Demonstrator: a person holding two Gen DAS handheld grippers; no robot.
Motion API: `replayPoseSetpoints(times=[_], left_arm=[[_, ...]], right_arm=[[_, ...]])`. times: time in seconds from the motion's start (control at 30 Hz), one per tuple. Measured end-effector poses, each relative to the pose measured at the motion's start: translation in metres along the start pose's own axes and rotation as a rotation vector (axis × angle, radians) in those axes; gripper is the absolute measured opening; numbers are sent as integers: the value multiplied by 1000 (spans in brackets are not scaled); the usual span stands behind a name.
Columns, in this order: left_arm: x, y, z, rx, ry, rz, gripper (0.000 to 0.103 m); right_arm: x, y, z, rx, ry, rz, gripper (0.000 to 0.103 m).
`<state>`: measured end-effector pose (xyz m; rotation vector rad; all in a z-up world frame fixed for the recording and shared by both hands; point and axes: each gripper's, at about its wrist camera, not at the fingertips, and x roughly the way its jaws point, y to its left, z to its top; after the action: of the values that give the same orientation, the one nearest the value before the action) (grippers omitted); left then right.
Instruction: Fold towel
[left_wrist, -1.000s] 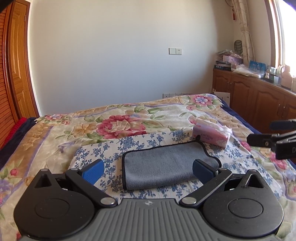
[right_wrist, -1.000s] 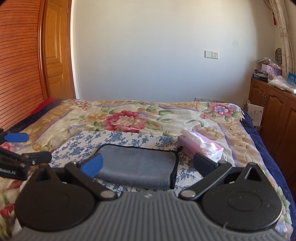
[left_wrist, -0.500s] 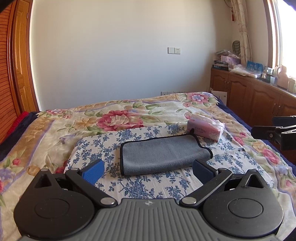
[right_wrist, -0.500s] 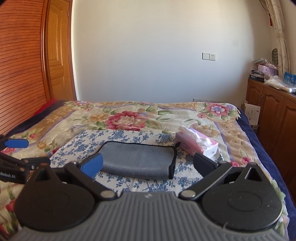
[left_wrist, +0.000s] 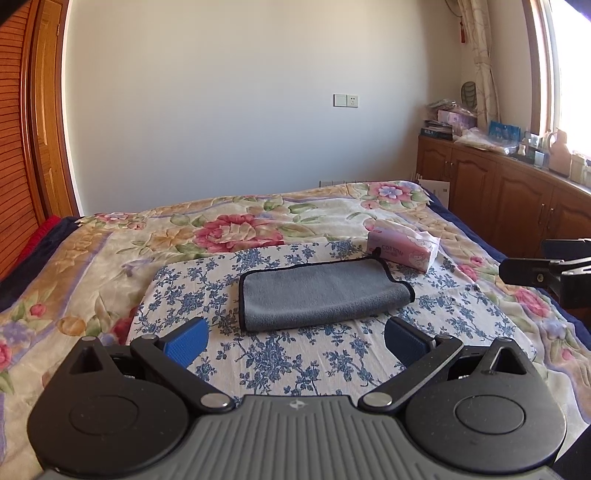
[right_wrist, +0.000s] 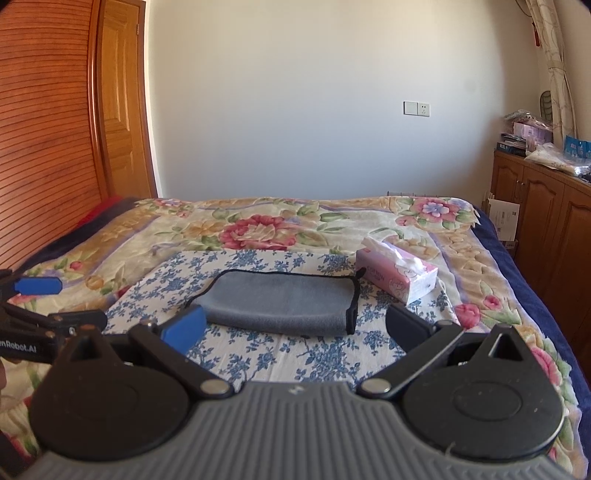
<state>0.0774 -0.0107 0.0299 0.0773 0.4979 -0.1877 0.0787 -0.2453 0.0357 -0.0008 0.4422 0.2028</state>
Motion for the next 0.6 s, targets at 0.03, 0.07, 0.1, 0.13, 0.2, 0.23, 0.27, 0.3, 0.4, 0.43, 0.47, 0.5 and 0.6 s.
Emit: replayPoseSetpoints(times=[0.03,0.07,0.1,0.13,0.2,0.23,0.27,0.3,0.4,0.43,0.47,0.5,0.6], left_arm=[[-1,0,-2,1,0,1,103],[-3,0,-4,2,-1,4,103],[-5,0,-7,3,-8,14,103],[-7,0,-10,5,-16,23,103],[-9,0,-17,6,-14,27,103],[-9,1,-20,3,-8,28,103],[-10,2,-23,1,-3,31,103],[-10,2,-26,2,1,34,103],[-10,5,-35,3,14,44,103],[-10,6,-38,1,18,47,103],[-10,7,-41,-1,22,49,103],[-10,8,-44,-3,24,52,103],[-10,11,-51,-4,25,62,103]], right_arm=[[-1,1,-3,-4,0,-1,103],[-2,3,-5,-7,2,-1,103],[-3,3,-9,-6,6,2,103],[-3,4,-12,-5,12,8,103],[-3,7,-18,-10,22,13,103],[-3,9,-21,-14,27,14,103],[-3,10,-24,-17,31,15,103],[-3,11,-26,-17,35,17,103],[-4,12,-33,-7,41,19,103],[-4,11,-34,-4,44,19,103],[-4,11,-36,-2,47,18,103],[-4,11,-38,-1,50,19,103],[-4,12,-43,-15,54,16,103]])
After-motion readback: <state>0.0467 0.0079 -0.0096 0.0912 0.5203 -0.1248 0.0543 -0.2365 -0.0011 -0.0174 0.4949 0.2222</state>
